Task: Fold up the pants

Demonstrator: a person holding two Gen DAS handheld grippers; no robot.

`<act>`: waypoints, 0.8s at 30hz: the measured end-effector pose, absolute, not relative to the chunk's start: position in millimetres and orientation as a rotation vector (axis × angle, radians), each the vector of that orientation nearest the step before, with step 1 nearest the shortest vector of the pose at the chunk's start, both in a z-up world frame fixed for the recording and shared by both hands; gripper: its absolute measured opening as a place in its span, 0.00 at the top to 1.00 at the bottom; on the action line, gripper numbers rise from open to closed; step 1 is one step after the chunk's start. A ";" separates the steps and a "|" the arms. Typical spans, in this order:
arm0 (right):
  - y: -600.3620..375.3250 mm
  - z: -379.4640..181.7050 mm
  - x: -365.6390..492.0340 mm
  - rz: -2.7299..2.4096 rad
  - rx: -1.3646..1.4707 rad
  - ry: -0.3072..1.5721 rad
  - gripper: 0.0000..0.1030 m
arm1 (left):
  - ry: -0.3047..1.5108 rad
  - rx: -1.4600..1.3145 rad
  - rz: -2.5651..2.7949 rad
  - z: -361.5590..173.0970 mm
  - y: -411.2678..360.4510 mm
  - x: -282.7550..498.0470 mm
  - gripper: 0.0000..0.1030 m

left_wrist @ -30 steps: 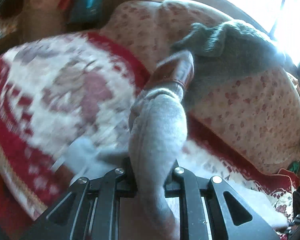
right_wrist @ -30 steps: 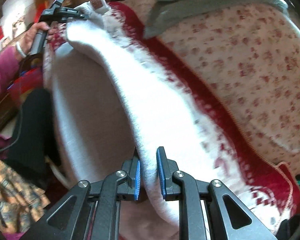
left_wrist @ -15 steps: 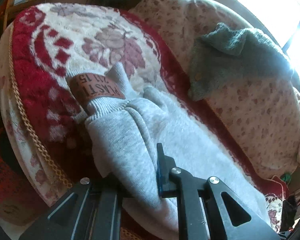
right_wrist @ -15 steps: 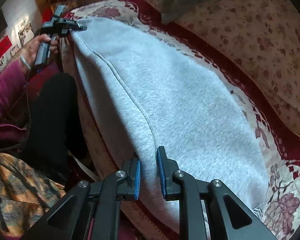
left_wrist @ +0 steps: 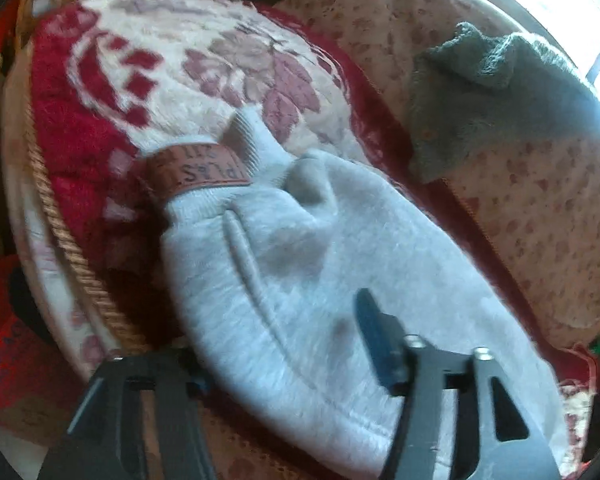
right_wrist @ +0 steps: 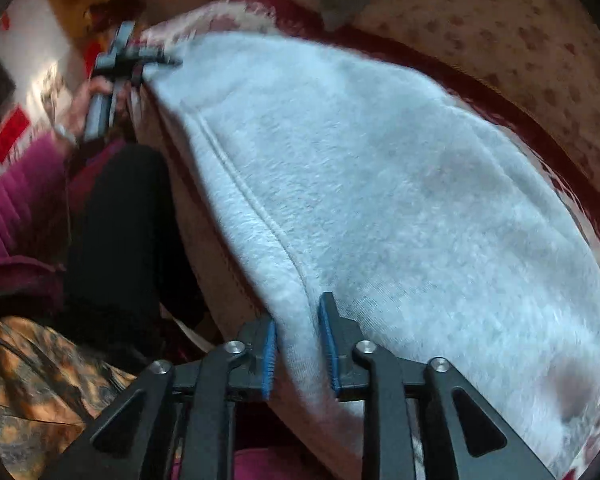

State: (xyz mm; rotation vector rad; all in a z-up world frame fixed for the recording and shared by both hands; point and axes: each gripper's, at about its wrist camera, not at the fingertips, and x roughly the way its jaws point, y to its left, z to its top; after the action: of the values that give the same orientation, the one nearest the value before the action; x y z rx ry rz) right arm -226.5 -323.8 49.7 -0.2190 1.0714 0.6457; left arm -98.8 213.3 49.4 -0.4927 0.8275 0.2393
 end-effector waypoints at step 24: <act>-429.6 94.4 -176.7 0.297 0.100 0.851 0.19 | 0.726 -0.162 -0.202 112.5 -40.0 -154.2 0.17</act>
State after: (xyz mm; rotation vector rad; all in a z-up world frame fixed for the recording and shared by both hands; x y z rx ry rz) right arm -176.7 -429.6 94.4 0.0999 0.8510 0.2967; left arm -154.2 -40.0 112.5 -0.1618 0.7257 -0.2024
